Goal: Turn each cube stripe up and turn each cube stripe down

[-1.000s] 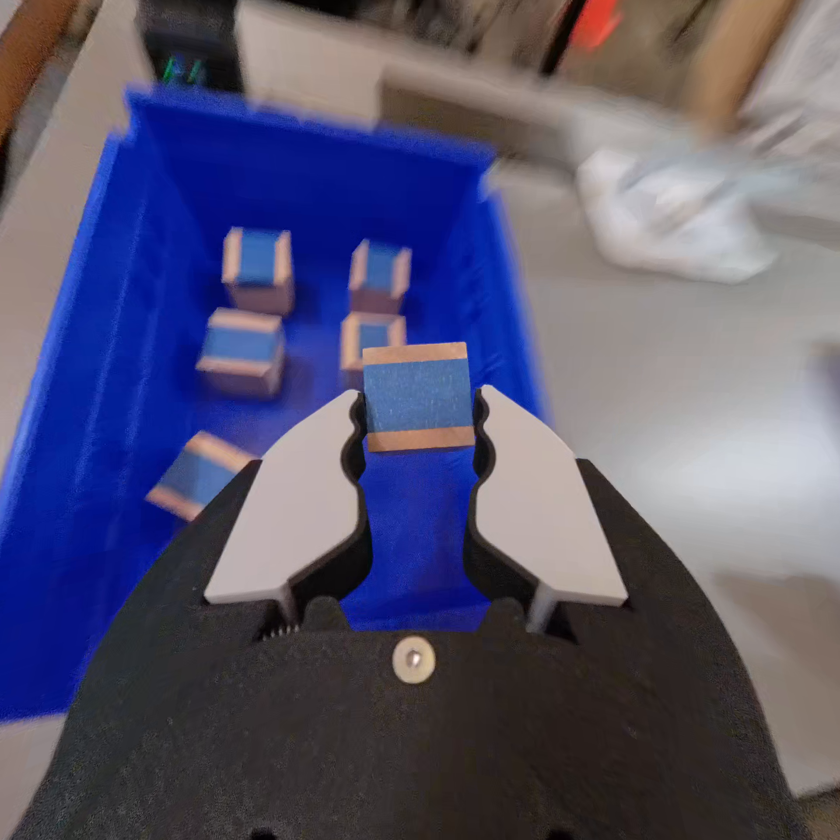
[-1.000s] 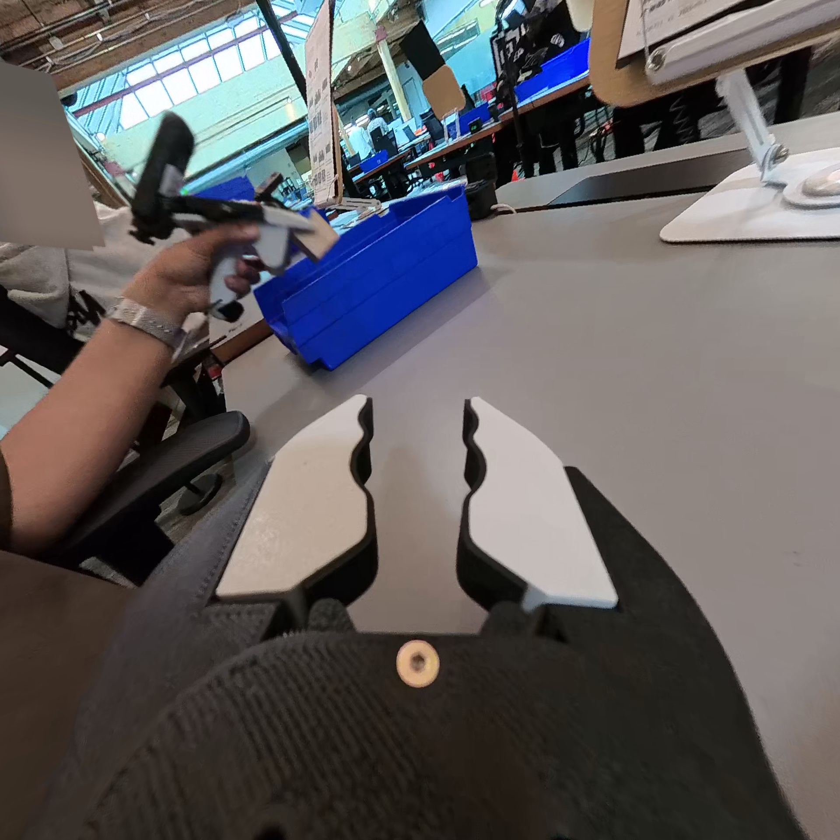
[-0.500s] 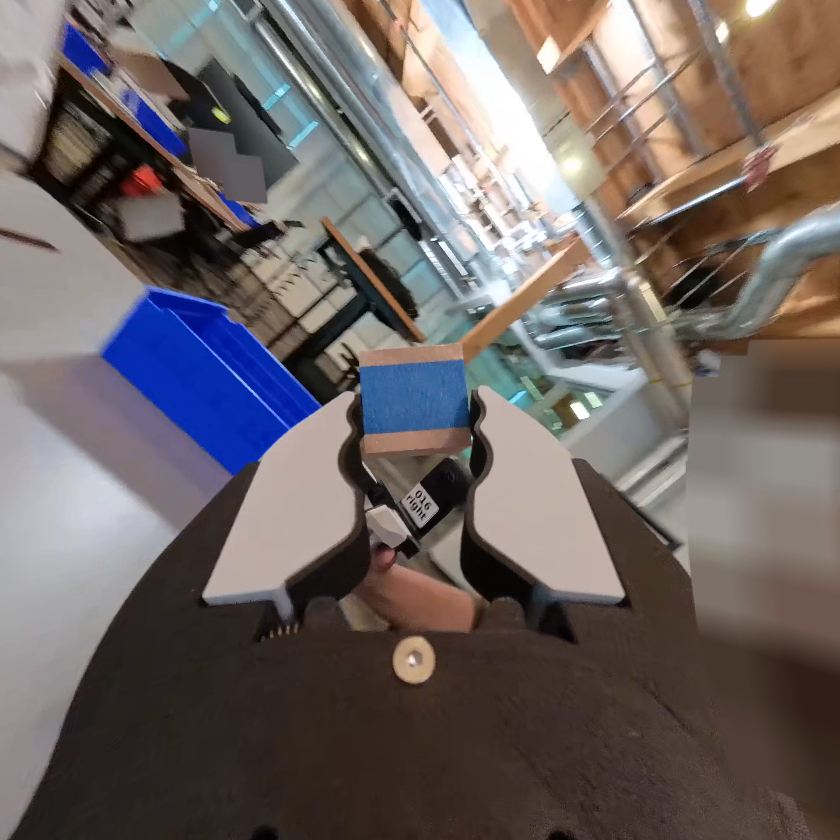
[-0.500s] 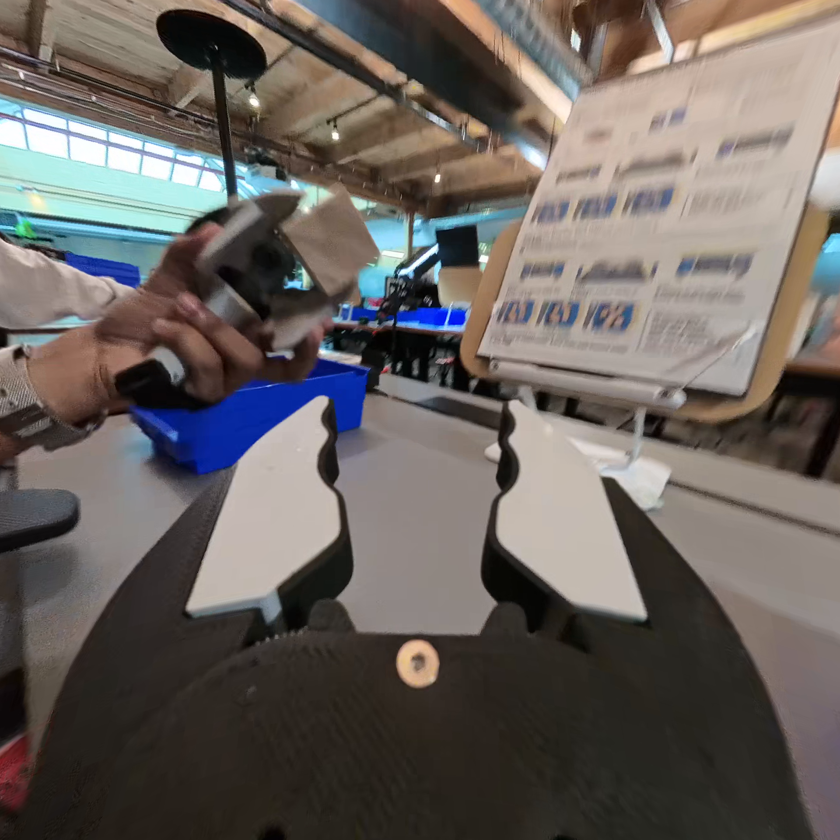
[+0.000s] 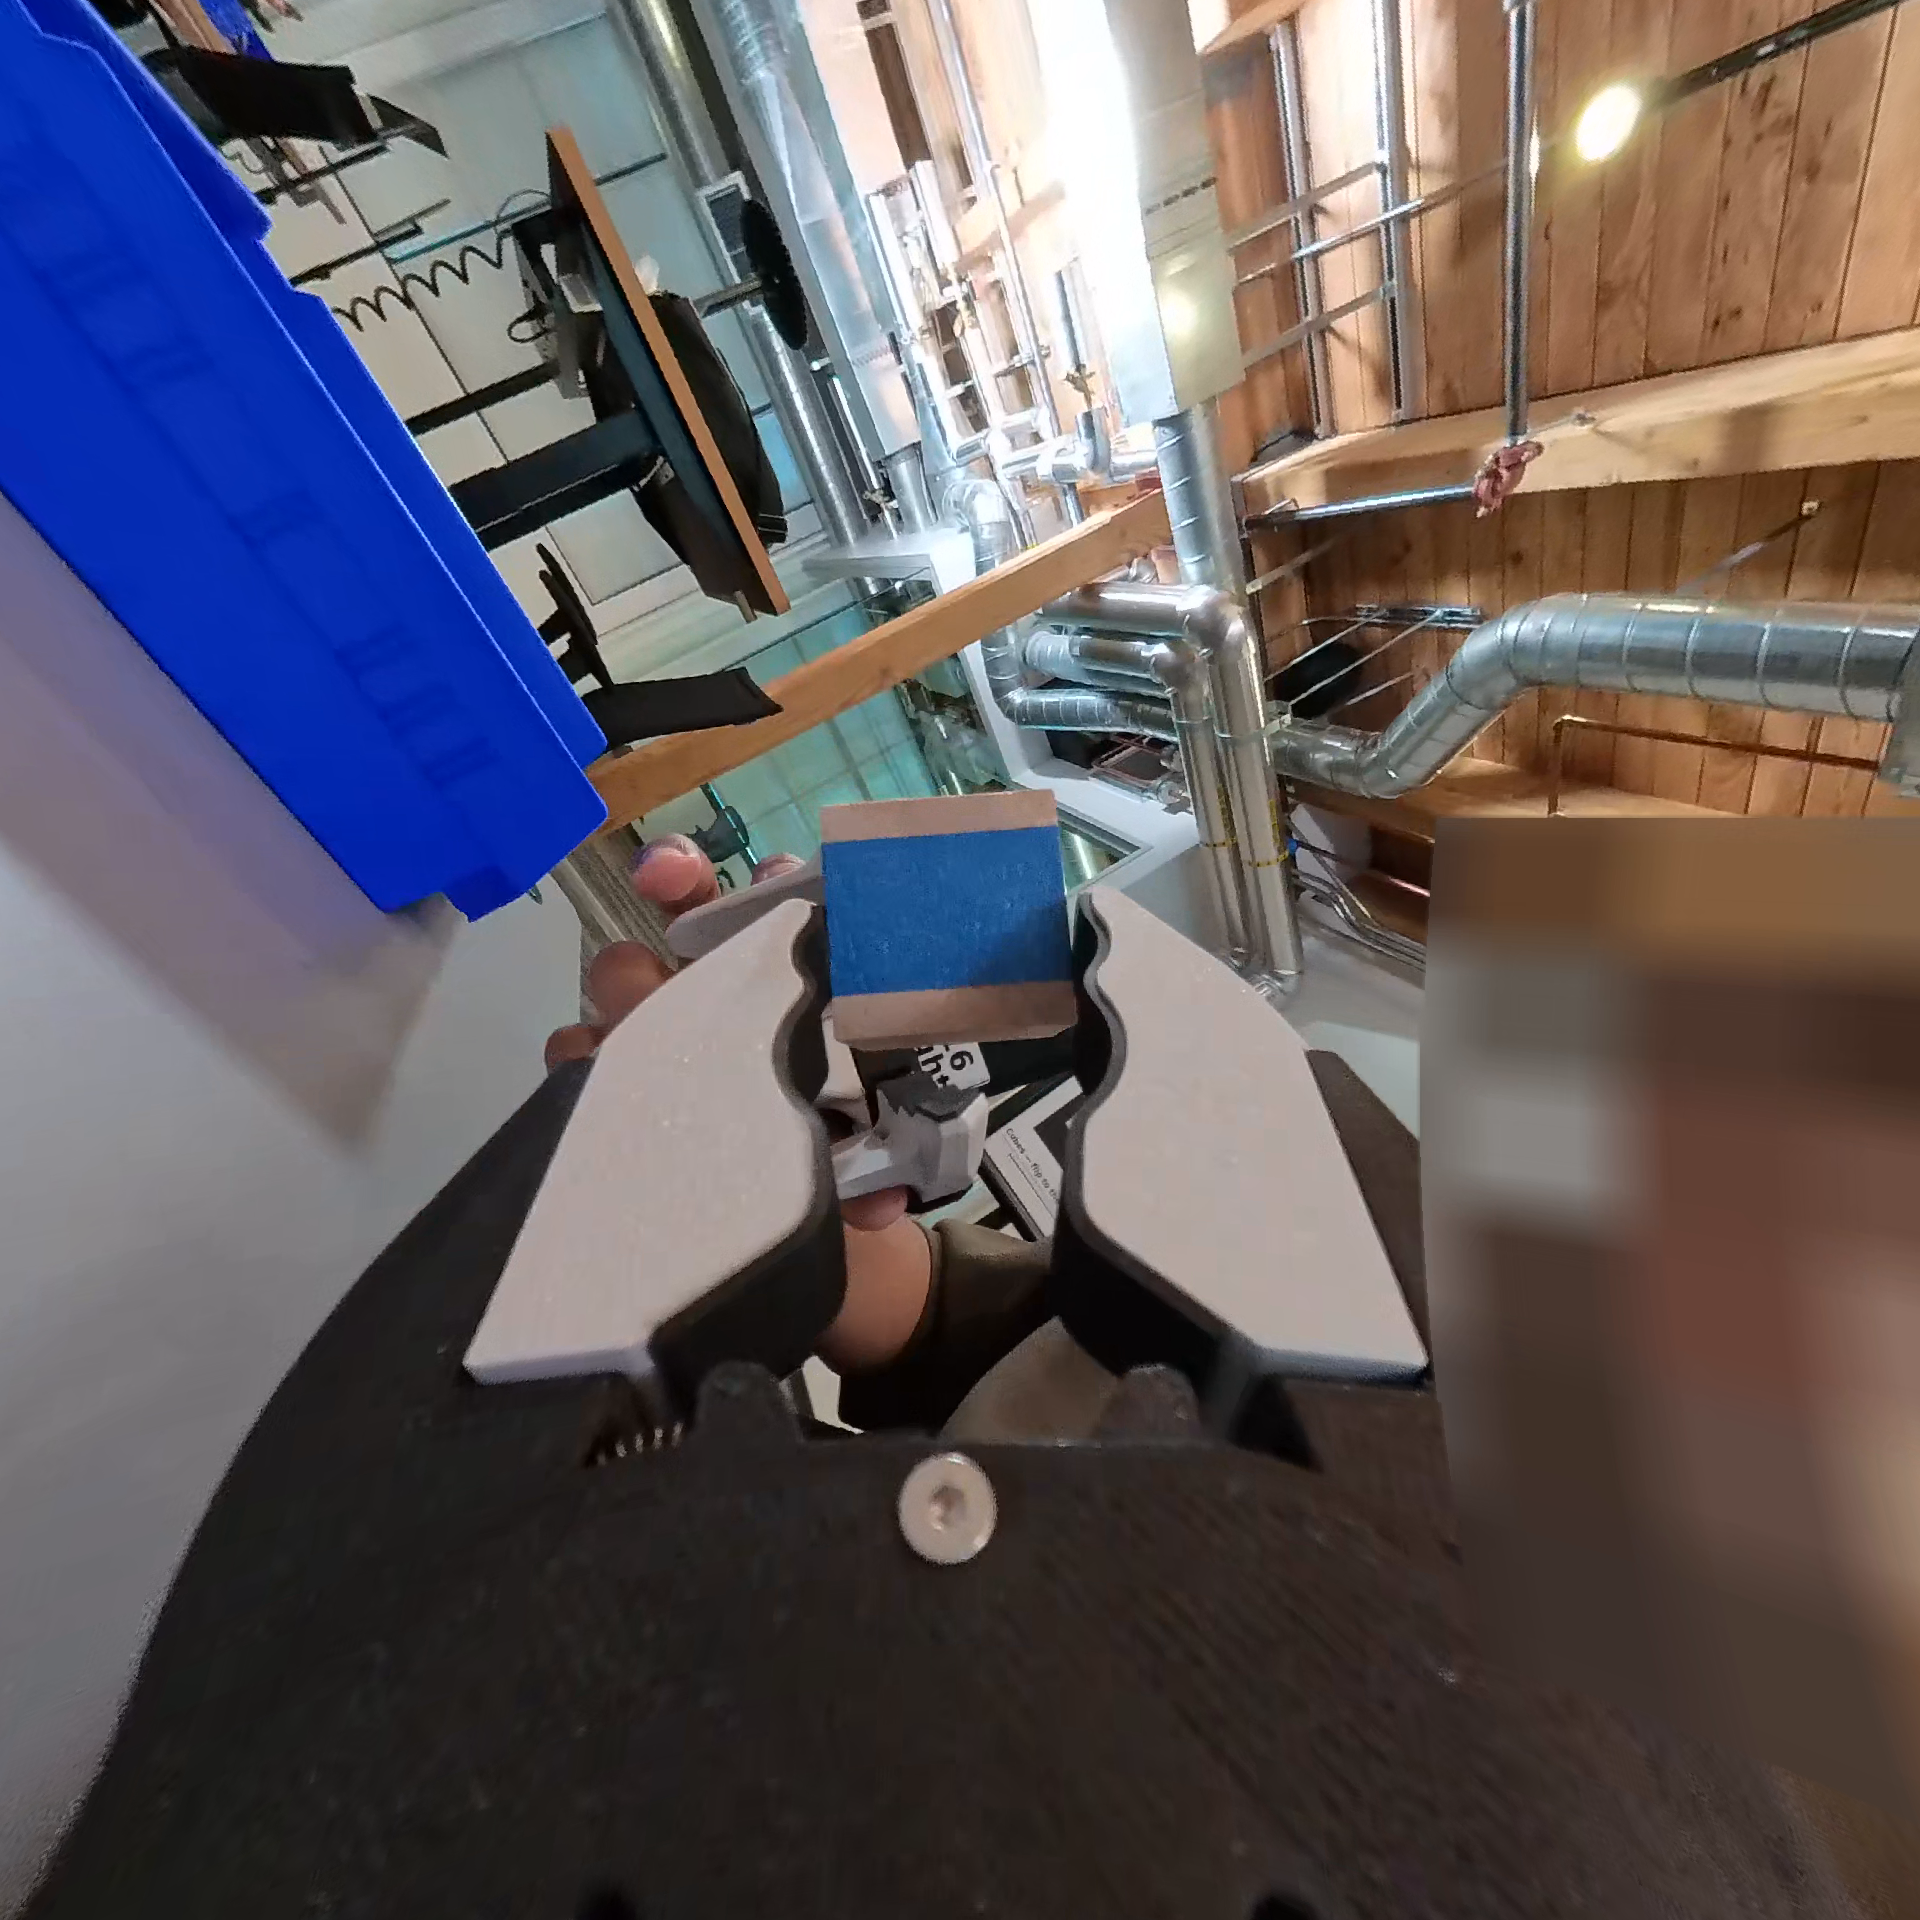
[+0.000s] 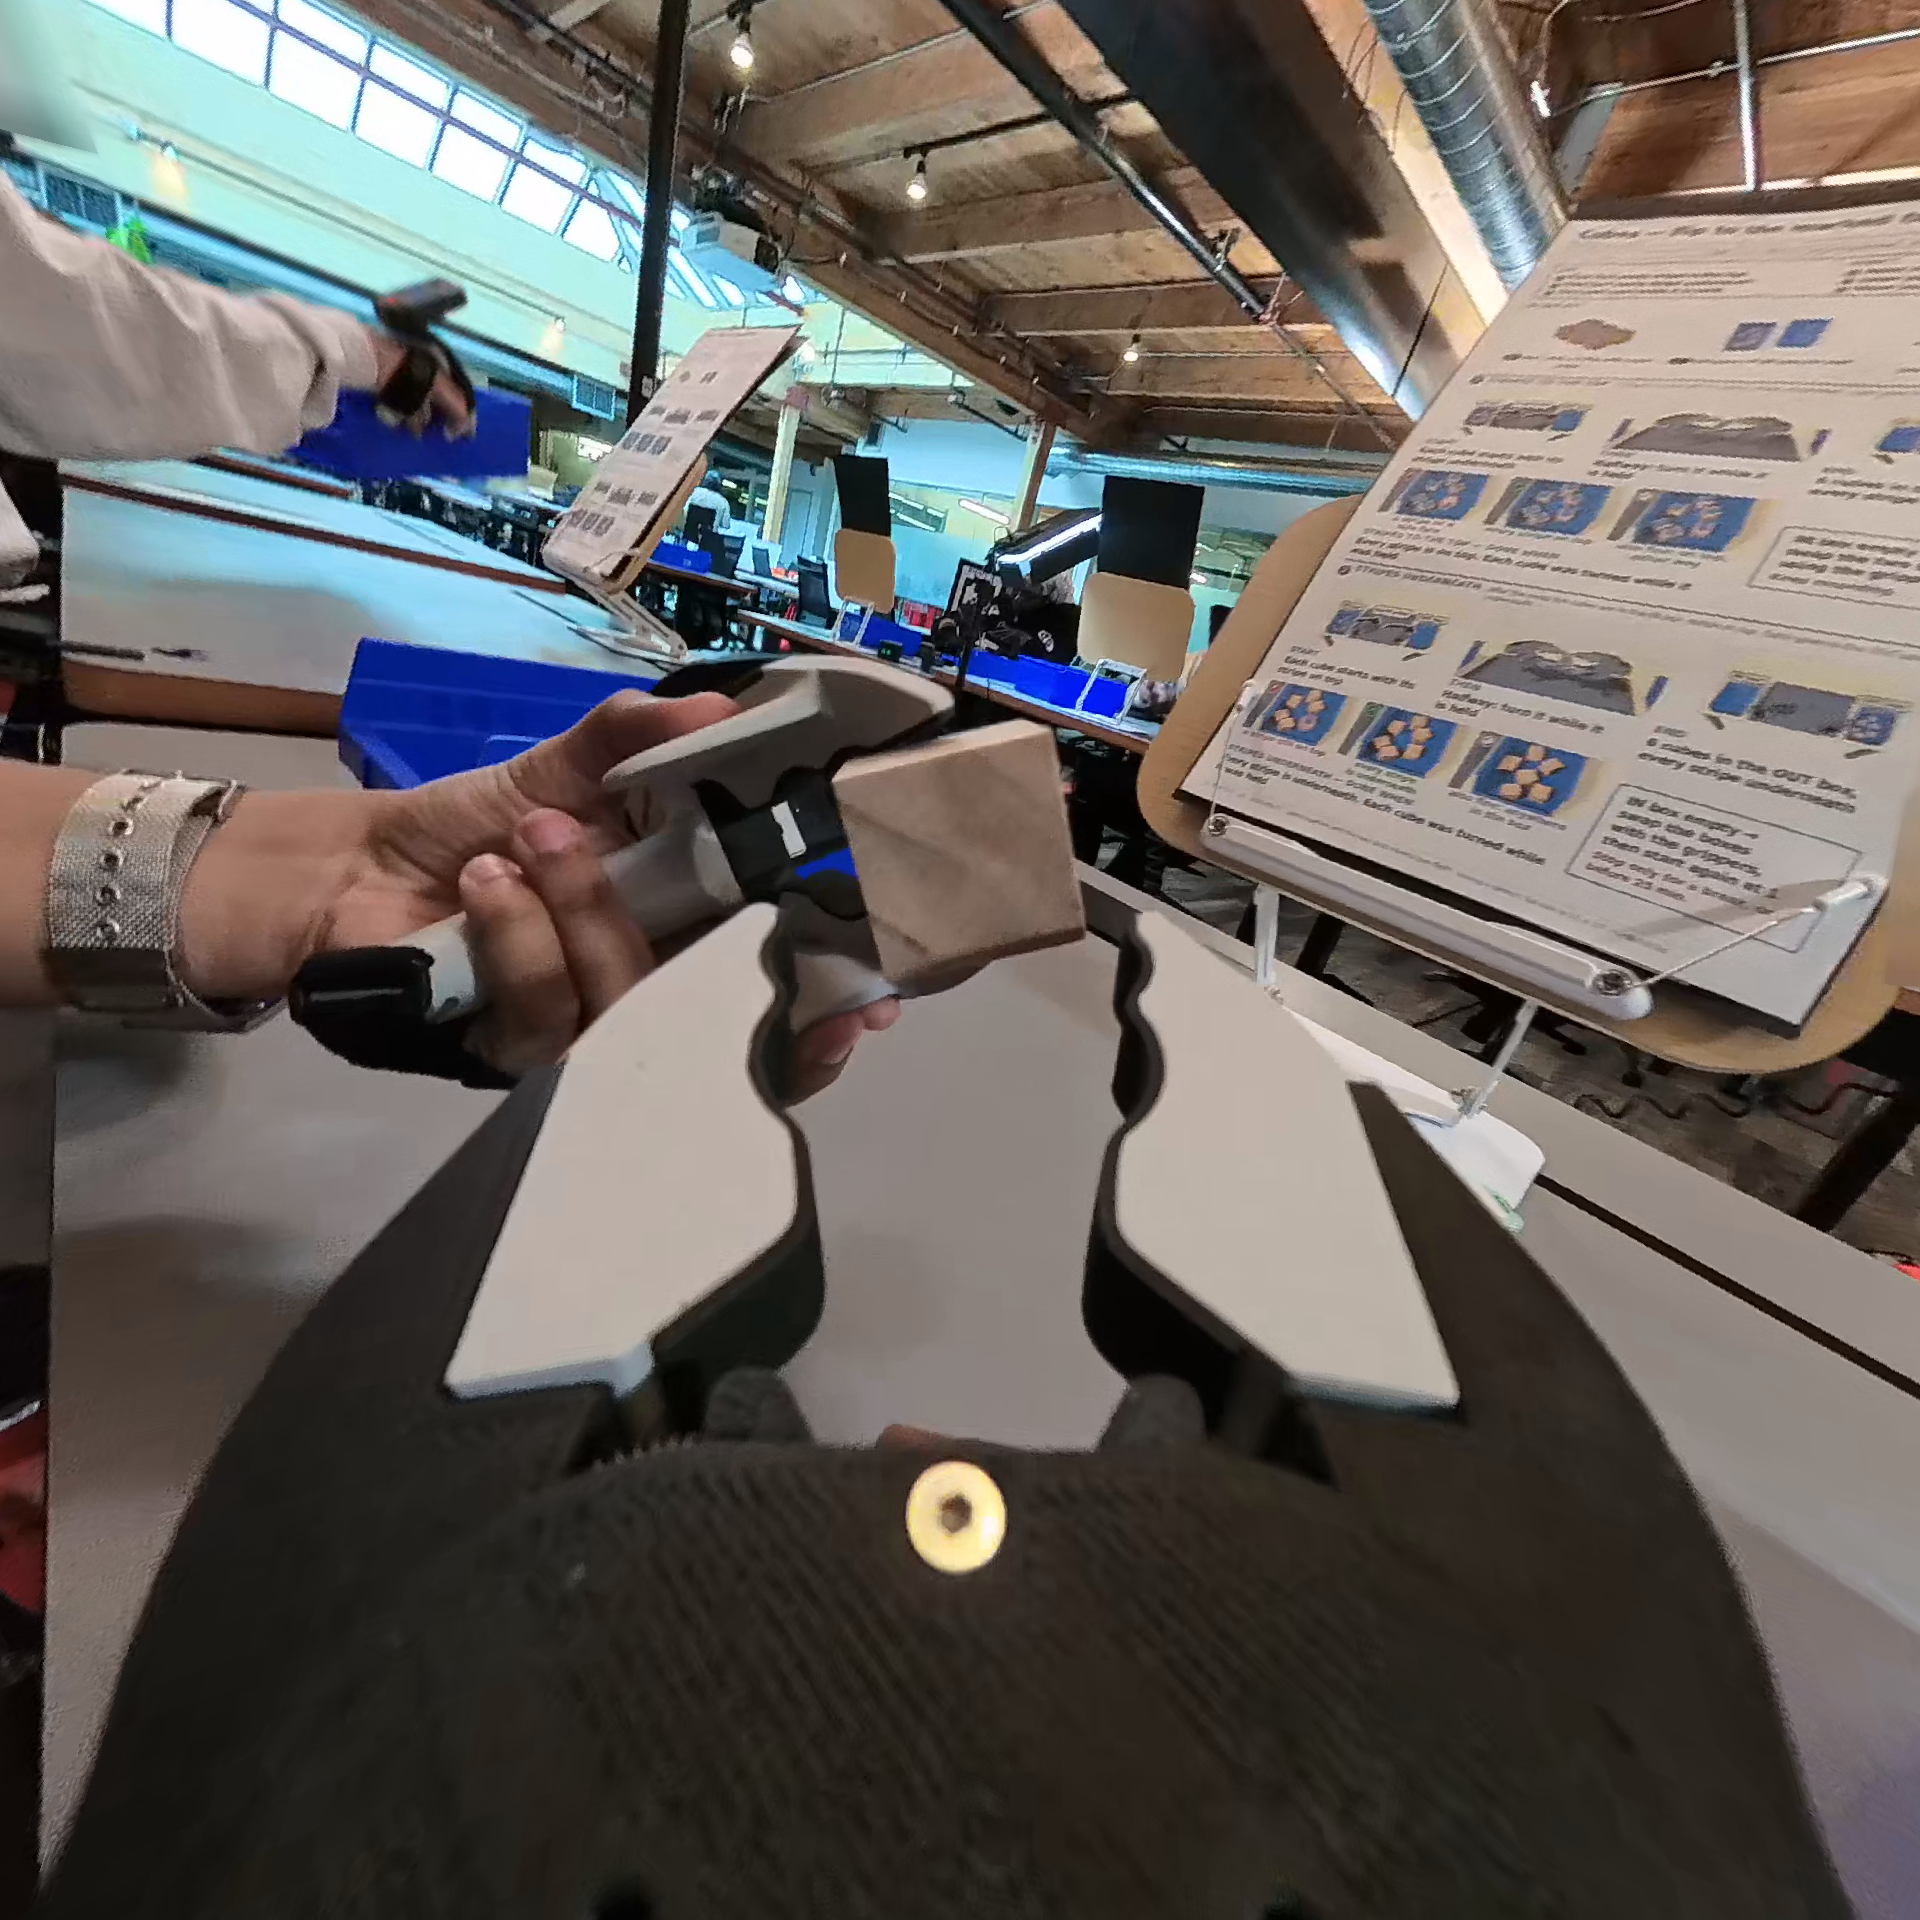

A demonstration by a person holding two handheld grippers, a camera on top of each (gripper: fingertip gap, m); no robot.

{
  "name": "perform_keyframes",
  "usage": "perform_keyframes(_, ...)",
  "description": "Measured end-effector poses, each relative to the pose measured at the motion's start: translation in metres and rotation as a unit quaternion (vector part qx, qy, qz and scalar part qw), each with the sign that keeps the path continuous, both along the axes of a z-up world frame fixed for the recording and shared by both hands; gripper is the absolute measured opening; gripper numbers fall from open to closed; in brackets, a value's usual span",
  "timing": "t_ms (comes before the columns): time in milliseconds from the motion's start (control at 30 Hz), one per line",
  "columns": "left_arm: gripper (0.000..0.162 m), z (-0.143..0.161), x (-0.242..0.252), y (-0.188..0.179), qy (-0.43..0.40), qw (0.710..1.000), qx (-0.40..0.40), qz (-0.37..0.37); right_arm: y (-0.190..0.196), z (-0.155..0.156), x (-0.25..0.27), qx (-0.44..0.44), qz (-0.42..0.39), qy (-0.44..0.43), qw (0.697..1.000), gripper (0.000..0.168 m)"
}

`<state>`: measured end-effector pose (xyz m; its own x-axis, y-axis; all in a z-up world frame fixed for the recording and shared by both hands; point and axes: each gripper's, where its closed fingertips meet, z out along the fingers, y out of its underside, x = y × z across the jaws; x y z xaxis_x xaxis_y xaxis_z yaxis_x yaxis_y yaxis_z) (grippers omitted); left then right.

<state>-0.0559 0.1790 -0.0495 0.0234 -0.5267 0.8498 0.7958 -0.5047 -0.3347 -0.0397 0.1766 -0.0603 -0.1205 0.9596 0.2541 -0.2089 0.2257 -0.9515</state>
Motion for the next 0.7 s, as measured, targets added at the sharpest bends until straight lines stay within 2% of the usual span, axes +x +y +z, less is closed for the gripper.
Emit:
perform_keyframes(200,0.044,-0.006,0.008,-0.002,-0.005,1.000,-0.012,-0.026,-0.008,-0.005,-0.002,0.032,-0.006,-0.006,0.999,0.059)
perform_keyframes(367,0.044,-0.007,0.012,-0.004,-0.002,0.999,-0.011,-0.042,-0.003,-0.003,0.000,0.043,-0.018,0.000,0.999,0.042)
perform_keyframes(600,0.044,-0.003,0.011,-0.004,0.000,1.000,-0.008,-0.030,-0.002,0.002,0.000,0.053,-0.021,0.000,0.998,0.042)
perform_keyframes(633,0.047,-0.003,0.007,-0.001,0.001,1.000,-0.011,-0.010,-0.002,0.003,0.000,0.048,-0.021,0.001,0.999,0.042)
perform_keyframes(700,0.067,-0.003,-0.005,0.004,-0.005,0.999,-0.016,0.043,0.003,0.009,0.001,0.041,-0.033,0.004,0.999,0.042)
